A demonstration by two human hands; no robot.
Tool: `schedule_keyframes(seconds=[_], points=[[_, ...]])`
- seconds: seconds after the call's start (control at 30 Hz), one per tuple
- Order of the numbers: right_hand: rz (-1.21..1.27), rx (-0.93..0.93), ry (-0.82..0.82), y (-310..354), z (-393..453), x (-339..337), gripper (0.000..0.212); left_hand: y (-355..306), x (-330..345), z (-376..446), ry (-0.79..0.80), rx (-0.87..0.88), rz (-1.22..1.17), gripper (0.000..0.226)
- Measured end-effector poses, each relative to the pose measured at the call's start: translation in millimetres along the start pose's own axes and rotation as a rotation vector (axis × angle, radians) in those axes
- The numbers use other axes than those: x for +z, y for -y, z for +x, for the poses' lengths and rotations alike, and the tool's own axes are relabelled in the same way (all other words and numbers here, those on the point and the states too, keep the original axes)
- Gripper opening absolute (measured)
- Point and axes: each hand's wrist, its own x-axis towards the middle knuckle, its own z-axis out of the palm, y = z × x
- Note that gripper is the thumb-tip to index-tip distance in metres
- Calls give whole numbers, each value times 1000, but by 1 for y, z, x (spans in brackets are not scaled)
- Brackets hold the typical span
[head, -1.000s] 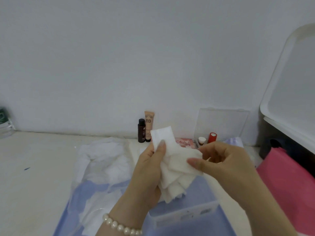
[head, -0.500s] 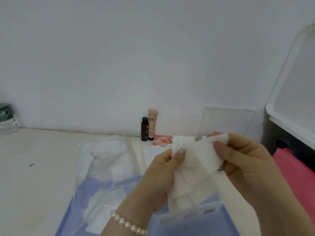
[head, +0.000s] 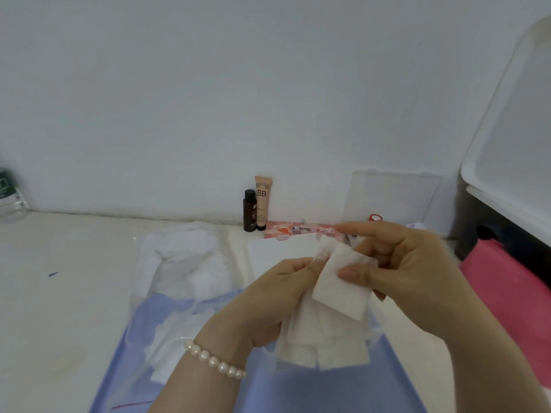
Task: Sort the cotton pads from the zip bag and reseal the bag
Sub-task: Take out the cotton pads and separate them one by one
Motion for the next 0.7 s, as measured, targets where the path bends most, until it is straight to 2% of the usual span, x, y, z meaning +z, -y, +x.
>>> schedule_keyframes(seconds=[0.13,0.37,0.53,0.6,0.7], points=[[-75,-5,-69,-1,1,0,41,2,0,1,9,-33,31,52],[-149,53,-44,-10,4,2,43,0,3,-1,72,-57,-16,58],[-262,23,-62,-15,6,3,47,3,5,-1,126,-30,47,44],[-306,-7,-169,-21,8,4,43,2,7,-1,93,-4,-31,42],[-301,-27,-407,-19,11,0,11,0,5,4,-135,88,-158,35]])
